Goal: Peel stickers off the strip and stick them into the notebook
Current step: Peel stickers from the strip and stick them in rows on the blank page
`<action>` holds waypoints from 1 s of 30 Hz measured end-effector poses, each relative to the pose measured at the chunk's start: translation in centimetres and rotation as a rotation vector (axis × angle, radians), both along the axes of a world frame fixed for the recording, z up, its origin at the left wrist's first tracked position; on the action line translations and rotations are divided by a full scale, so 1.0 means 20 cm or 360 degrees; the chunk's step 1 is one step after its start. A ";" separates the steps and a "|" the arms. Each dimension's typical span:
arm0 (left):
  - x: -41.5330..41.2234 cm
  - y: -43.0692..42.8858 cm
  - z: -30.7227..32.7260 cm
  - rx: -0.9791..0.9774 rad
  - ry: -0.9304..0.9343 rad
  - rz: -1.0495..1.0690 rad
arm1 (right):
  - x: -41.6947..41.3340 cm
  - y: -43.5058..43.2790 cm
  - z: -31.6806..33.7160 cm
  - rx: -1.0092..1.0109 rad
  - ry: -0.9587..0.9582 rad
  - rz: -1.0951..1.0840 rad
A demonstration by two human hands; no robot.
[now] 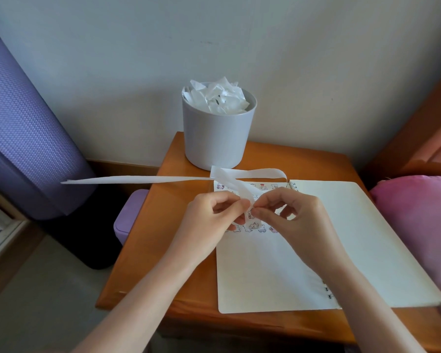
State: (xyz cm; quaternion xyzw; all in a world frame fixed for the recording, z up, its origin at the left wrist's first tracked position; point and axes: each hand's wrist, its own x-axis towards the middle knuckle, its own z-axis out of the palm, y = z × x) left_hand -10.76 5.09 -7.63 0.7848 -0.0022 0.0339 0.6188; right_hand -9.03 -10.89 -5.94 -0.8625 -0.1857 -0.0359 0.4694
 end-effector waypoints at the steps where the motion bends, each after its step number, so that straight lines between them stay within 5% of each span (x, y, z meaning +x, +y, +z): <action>1: 0.00 0.00 0.00 0.0008 -0.0001 0.0003 | 0.00 0.00 0.00 -0.0015 0.0008 -0.0004; 6: 0.01 0.00 -0.01 0.0038 0.0027 0.0038 | 0.00 0.00 -0.01 -0.0182 0.0033 -0.0047; 13: 0.04 0.05 -0.01 0.0022 0.0006 0.0170 | -0.02 0.03 -0.01 -0.0277 -0.0348 -0.0038; 21: 0.05 0.07 -0.02 0.0119 -0.0061 0.0245 | -0.05 0.08 -0.03 -0.0010 0.0495 0.0210; 30: 0.04 0.08 -0.02 0.0216 -0.0075 0.0271 | -0.05 0.14 -0.10 0.0052 0.0560 0.0079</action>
